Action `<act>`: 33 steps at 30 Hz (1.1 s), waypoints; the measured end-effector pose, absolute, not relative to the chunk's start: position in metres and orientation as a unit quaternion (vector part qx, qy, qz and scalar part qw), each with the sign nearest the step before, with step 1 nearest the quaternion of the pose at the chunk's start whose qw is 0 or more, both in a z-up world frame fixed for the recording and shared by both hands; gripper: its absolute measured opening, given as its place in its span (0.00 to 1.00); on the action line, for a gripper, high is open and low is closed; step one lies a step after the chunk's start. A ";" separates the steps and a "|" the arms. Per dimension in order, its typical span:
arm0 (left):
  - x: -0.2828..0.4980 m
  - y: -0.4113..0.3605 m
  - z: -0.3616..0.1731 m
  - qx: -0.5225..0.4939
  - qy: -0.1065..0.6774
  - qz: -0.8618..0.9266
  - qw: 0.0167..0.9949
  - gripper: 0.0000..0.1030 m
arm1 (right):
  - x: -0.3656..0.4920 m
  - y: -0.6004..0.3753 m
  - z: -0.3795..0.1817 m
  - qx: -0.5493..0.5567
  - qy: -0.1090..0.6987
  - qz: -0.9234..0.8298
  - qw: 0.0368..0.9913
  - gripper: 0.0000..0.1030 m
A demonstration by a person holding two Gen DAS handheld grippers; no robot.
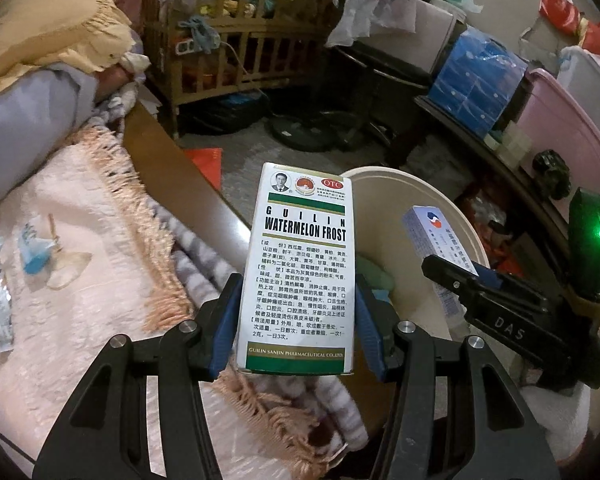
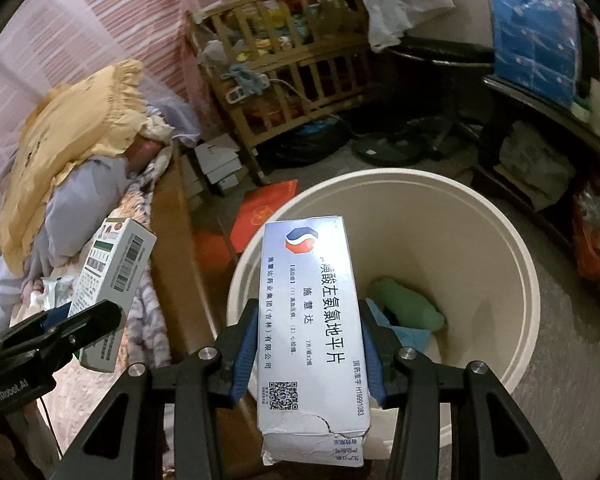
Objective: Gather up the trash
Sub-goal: 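Carry both medicine boxes over the white bucket and open both tools to drop them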
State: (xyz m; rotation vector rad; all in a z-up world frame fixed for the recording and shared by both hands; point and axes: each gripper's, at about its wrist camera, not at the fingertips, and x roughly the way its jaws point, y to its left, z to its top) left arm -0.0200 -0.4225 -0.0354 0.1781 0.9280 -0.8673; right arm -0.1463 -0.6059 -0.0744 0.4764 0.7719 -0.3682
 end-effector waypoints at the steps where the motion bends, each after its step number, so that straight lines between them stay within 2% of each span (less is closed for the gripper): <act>1: -0.020 -0.424 -0.036 0.083 0.434 -0.406 0.800 0.50 | -0.146 -0.608 -0.076 0.232 0.371 -0.179 0.881 0.43; 29: -0.016 -0.483 -0.056 0.060 0.471 -0.457 0.753 0.50 | -0.160 -0.644 -0.095 0.289 0.364 -0.228 0.856 0.43; 33: -0.017 -0.487 -0.057 0.060 0.471 -0.467 0.746 0.51 | -0.162 -0.647 -0.096 0.292 0.361 -0.241 0.852 0.47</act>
